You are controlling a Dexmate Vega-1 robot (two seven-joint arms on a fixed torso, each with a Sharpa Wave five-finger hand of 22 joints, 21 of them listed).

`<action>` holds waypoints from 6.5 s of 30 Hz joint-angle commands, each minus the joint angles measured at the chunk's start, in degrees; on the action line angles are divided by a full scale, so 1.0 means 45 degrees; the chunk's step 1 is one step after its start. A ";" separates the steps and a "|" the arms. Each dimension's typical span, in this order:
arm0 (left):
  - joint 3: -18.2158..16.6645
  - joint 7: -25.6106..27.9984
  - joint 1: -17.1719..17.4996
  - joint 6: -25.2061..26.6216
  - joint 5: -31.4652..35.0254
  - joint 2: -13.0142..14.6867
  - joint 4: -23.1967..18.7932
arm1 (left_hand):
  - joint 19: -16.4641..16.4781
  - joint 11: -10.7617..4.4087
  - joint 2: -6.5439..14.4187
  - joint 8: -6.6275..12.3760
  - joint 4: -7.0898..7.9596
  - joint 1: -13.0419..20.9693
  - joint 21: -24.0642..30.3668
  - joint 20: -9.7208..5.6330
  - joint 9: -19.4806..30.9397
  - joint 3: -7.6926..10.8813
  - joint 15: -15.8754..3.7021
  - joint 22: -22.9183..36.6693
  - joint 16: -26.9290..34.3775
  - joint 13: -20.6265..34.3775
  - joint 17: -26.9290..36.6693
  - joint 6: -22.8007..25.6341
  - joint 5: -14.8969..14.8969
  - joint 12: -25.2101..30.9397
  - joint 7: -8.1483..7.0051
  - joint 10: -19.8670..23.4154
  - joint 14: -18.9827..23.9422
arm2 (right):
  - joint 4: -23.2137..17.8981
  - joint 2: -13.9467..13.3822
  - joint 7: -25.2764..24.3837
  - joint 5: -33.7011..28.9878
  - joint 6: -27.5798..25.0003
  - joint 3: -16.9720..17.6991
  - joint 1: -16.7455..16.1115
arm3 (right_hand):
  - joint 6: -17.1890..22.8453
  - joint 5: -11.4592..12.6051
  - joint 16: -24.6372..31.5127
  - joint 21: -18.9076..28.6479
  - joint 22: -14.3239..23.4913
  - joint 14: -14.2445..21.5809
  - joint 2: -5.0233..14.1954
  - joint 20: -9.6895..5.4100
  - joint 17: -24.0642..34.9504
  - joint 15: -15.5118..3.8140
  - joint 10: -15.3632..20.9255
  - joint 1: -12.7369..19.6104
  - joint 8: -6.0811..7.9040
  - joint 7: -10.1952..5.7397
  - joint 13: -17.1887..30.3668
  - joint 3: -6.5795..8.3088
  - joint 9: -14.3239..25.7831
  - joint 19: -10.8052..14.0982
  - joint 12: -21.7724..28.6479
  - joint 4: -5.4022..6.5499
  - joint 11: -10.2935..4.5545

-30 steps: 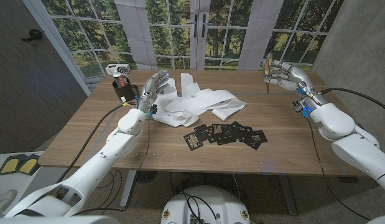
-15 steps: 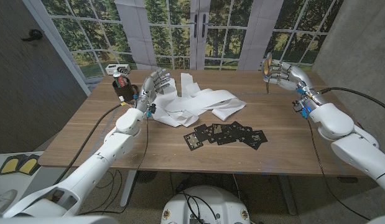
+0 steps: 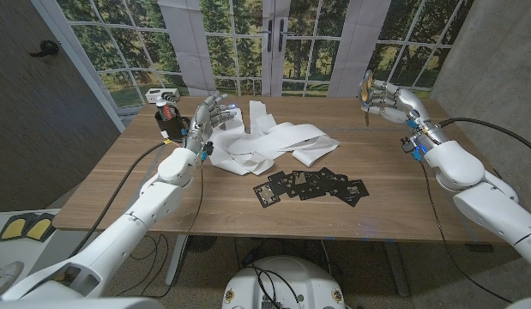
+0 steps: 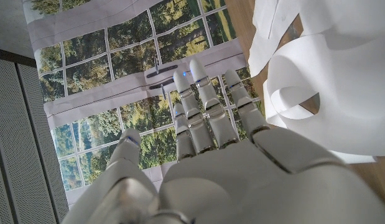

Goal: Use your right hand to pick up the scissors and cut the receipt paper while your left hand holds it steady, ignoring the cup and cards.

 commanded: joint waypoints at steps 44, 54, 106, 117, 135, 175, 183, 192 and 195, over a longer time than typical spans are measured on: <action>-0.0157 -0.1978 -0.0148 0.2018 -0.1807 0.1250 -0.1532 | 0.2098 -0.1280 -0.2404 -0.0515 -0.0396 0.4742 0.2268 -0.1186 0.0215 -0.0885 -0.1106 0.1581 0.7175 0.7725 0.5771 0.2331 0.0010 0.6844 0.0174 0.2677 0.2440 | 0.0208 -0.0149 -0.0825 -0.2704 0.0177 -0.0604 0.1088 | 0.0422 0.0099 -0.0351 0.0610 -0.0082 0.1162 0.0384 -0.0651 0.0378 -0.2990 0.0562 0.0286 -0.0223 -0.0080 0.1311 0.0202 0.0194 -0.0312 0.0105 0.0014 -0.0552; 0.0142 -0.2457 -0.0393 0.2304 -0.1329 0.1841 -0.1942 | 0.2916 -0.1330 -0.2481 -0.0651 -0.0284 0.5487 0.2956 -0.1585 0.0288 -0.1726 -0.1139 0.1904 0.8970 0.9666 0.7298 0.2187 0.0034 0.8288 0.0165 0.2802 0.2643 | 0.0462 -0.0081 -0.0899 -0.2891 0.0267 -0.0807 0.1303 | 0.0457 0.0093 -0.0416 0.0726 -0.0103 0.1205 0.0382 -0.0646 0.0443 -0.2990 0.0557 0.0283 -0.0261 -0.0083 0.1299 0.0205 0.0222 -0.0349 0.0114 0.0016 -0.0561; 0.1057 -0.7278 -0.2437 0.4478 -0.3231 0.2416 -0.0516 | 0.4266 0.0932 -0.1699 -0.0464 0.0438 0.3314 0.3307 -0.1899 0.0079 -0.2858 -0.1273 -0.0691 0.2365 -0.0372 -0.1576 0.1237 0.0144 0.1222 0.0030 0.1088 0.2636 | 0.0312 -0.0090 -0.1302 -0.3300 0.0170 -0.0934 0.1207 | 0.0653 0.0076 -0.0827 0.1361 -0.0211 0.1428 0.0323 -0.0644 0.0758 -0.2990 0.0685 0.0255 -0.0410 -0.0072 0.1184 0.0253 0.0368 -0.0611 0.0144 0.0005 -0.0560; 0.1219 -0.8535 -0.2976 0.5055 -0.3837 0.2259 0.0069 | 0.3117 0.2128 -0.1869 -0.0456 0.0233 0.3272 0.3061 -0.1324 0.0024 -0.2879 -0.0764 -0.1137 0.0430 -0.1604 -0.2043 0.1135 0.0197 -0.0770 -0.0548 -0.0703 0.0903 | 0.0226 -0.0076 -0.1568 -0.3792 0.0277 -0.0894 0.1158 | 0.0504 0.0052 -0.0926 0.1476 -0.0222 0.1419 0.0334 -0.0659 0.0806 -0.2991 0.0662 0.0252 -0.0488 -0.0042 0.1172 0.0269 0.0384 -0.0674 0.0131 0.0007 -0.0565; 0.1579 -1.0669 -0.3855 0.5627 -0.4179 0.2042 0.1079 | 0.2132 0.2610 -0.1980 -0.0423 -0.0013 0.3645 0.2864 -0.0869 -0.0002 -0.2829 -0.0055 -0.1219 -0.0790 -0.2230 -0.2059 0.1418 0.0222 -0.1878 -0.0651 -0.1701 -0.0453 | 0.0153 0.0040 -0.2187 -0.5136 0.0430 -0.1024 0.1164 | 0.0491 0.0019 -0.1057 0.1673 -0.0248 0.1472 0.0316 -0.0664 0.0895 -0.2993 0.0672 0.0264 -0.0502 -0.0062 0.1174 0.0294 0.0405 -0.0751 0.0137 -0.0009 -0.0581; 0.2125 -1.4907 -0.5301 0.7896 -0.5568 0.0595 0.3928 | -0.1262 0.3307 -0.1441 -0.0517 -0.0028 0.4681 0.1844 0.0583 -0.0003 -0.2341 0.2489 -0.1365 -0.3835 -0.2748 -0.1979 0.1859 0.0078 -0.3587 0.0511 -0.3120 -0.4350 | 0.0253 0.0178 -0.2511 -0.6063 0.0946 -0.1282 0.1414 | 0.0449 -0.0046 -0.1350 0.2067 -0.0306 0.1576 0.0280 -0.0691 0.1028 -0.2997 0.0698 0.0251 -0.0519 -0.0159 0.1189 0.0331 0.0437 -0.0911 0.0148 -0.0013 -0.0586; 0.2188 -1.4959 -0.5411 0.8391 -0.5618 0.0514 0.3874 | -0.1516 0.3370 -0.1347 -0.0462 -0.0033 0.4772 0.1737 0.0658 0.0011 -0.2286 0.2642 -0.1391 -0.4022 -0.2750 -0.1973 0.2052 0.0088 -0.3740 0.0798 -0.3409 -0.4659 | 0.0488 0.0291 -0.2853 -0.6713 0.1363 -0.1409 0.1590 | 0.0482 -0.0055 -0.1404 0.2162 -0.0322 0.1627 0.0275 -0.0701 0.1074 -0.2995 0.0701 0.0242 -0.0509 -0.0146 0.1171 0.0343 0.0442 -0.0941 0.0135 -0.0008 -0.0583; 0.2191 -1.4983 -0.5425 0.9024 -0.5793 0.0591 0.3673 | -0.1732 0.3543 -0.1286 -0.0444 -0.0062 0.4896 0.1636 0.0730 0.0032 -0.2233 0.2786 -0.1423 -0.4153 -0.2755 -0.1976 0.2207 0.0079 -0.3788 0.1117 -0.3457 -0.4912 | 0.0625 0.0274 -0.3108 -0.7688 0.1587 -0.1695 0.1825 | 0.0483 -0.0060 -0.1450 0.2227 -0.0332 0.1648 0.0270 -0.0699 0.1108 -0.2996 0.0732 0.0229 -0.0513 -0.0151 0.1180 0.0353 0.0445 -0.0974 0.0148 -0.0002 -0.0585; 0.2109 -1.4823 -0.5316 0.9137 -0.5865 0.0707 0.3436 | -0.1819 0.3508 -0.1273 -0.0452 -0.0069 0.4926 0.1597 0.0732 0.0036 -0.2222 0.2813 -0.1430 -0.4196 -0.2756 -0.1976 0.2210 0.0076 -0.3833 0.1123 -0.3562 -0.5028 | 0.0606 0.0302 -0.3317 -0.8060 0.1565 -0.1749 0.1819 | 0.0498 -0.0064 -0.1462 0.2251 -0.0335 0.1657 0.0258 -0.0700 0.1126 -0.2997 0.0770 0.0223 -0.0509 -0.0170 0.1176 0.0351 0.0447 -0.0983 0.0159 -0.0004 -0.0583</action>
